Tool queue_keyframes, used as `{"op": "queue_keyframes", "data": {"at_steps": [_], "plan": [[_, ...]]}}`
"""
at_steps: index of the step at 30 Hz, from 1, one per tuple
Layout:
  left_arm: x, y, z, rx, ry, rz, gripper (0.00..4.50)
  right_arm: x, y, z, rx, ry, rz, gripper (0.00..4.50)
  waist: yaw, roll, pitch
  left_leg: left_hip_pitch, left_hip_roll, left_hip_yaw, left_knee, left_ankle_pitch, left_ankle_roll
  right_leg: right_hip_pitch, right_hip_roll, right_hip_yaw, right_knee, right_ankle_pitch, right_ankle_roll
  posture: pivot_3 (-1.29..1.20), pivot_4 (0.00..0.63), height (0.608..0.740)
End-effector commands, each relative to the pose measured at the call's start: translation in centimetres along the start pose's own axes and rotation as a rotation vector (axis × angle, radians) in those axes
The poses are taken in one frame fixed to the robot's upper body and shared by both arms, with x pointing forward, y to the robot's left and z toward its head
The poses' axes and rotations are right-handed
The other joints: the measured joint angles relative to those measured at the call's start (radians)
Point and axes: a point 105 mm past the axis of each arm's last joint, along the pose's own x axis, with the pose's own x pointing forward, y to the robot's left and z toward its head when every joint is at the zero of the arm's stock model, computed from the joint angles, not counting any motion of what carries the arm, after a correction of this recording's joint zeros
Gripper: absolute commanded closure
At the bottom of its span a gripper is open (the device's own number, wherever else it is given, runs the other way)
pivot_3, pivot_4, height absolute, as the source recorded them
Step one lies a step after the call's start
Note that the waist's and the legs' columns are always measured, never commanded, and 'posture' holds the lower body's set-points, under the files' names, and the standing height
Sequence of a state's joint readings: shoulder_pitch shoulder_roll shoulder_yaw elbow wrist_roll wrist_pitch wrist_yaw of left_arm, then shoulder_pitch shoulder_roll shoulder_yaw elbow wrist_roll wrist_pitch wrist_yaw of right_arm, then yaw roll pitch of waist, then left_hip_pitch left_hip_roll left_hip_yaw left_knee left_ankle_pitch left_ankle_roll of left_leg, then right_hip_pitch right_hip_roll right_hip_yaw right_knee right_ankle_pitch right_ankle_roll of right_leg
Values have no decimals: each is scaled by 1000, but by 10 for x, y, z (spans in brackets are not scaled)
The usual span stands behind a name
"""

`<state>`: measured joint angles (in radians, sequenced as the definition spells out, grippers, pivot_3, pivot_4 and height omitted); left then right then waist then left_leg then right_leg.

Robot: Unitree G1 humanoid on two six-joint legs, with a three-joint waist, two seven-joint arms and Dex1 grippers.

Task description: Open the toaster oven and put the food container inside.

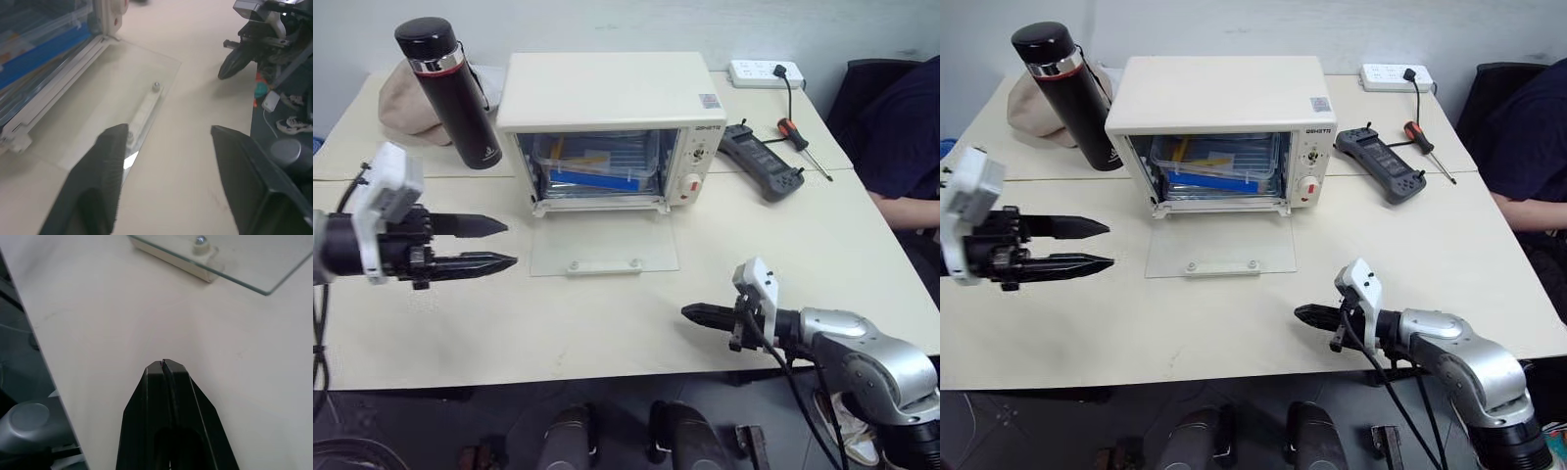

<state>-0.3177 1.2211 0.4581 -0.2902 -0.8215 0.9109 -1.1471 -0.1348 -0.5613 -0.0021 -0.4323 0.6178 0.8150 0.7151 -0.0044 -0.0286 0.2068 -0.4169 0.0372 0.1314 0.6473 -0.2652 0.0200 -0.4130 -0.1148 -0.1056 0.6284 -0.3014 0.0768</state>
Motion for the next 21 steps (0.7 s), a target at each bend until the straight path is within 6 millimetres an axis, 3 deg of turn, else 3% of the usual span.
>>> {"op": "queue_keyframes", "data": {"at_steps": [1,6,9,12,15,18,21], "plan": [[-14,4,17,66,-33,42,179,15,-15,7,-15,-78,-104,4500,-1,2,1,-1,0,0,0,0,0,-1,0,0,0,0,0,0,150,740],[-8,6,23,119,-44,67,23,40,-42,14,-21,-152,-203,4500,-2,2,1,-3,0,1,1,3,5,-2,1,1,0,0,0,0,150,740],[-9,10,25,129,-54,89,23,40,-42,36,-10,-237,-160,4500,-6,2,1,-3,0,1,1,3,5,-2,2,1,1,0,0,0,150,740],[-13,14,28,129,-77,112,0,24,-26,67,-33,-295,-32,3898,-7,2,1,-3,0,1,1,3,6,-2,2,1,3,0,0,0,150,740],[-19,18,28,129,-88,137,0,-8,-13,107,-150,-322,94,2929,-6,3,2,-4,0,2,2,3,7,-3,2,1,6,0,0,0,150,740],[-26,23,27,133,-84,160,0,-42,-19,146,-233,-320,105,1945,-4,3,2,-3,0,2,3,3,8,-3,3,0,7,0,1,0,150,740],[-33,26,28,139,-80,171,0,-65,-23,166,-275,-295,98,944,-2,2,1,-3,0,3,2,3,8,-3,2,0,6,0,1,0,150,740]]}}
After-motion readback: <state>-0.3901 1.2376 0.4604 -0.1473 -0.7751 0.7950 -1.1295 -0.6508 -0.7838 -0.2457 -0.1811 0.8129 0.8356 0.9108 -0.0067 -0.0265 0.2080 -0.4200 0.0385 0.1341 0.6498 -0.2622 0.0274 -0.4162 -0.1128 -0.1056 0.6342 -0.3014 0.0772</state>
